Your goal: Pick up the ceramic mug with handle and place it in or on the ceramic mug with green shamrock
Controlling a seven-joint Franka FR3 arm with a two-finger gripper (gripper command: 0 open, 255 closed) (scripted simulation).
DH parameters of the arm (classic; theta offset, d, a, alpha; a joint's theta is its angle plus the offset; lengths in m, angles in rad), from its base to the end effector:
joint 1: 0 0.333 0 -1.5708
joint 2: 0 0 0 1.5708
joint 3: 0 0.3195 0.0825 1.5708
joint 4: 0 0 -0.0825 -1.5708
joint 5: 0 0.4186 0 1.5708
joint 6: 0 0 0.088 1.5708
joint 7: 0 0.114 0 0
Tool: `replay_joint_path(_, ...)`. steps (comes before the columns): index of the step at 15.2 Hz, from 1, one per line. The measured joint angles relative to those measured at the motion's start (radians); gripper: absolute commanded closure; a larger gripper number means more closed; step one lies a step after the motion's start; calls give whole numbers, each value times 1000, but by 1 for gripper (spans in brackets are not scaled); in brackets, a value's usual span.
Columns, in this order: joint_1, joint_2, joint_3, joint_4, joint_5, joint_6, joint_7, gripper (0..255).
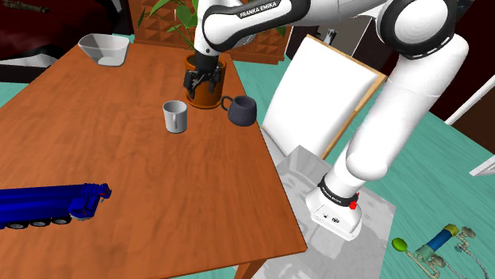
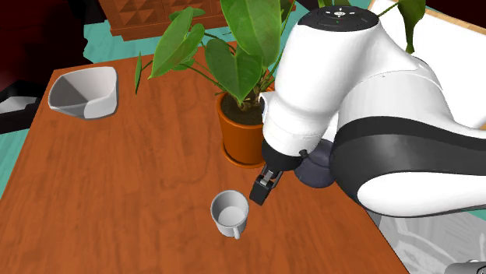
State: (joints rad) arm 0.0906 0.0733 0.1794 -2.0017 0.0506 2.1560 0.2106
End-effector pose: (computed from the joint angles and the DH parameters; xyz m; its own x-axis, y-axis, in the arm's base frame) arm 0.5866 0.1634 0.4099 0.9973 0.0296 0.0673 0.0345 -0.9967 -0.0731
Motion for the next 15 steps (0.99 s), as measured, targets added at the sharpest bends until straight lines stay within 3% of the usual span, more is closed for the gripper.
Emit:
replay_joint_path(6,29,194,10,150,-45,54,37,0)
replay_joint_path(15,44,271,8,147,-63,133,56,0)
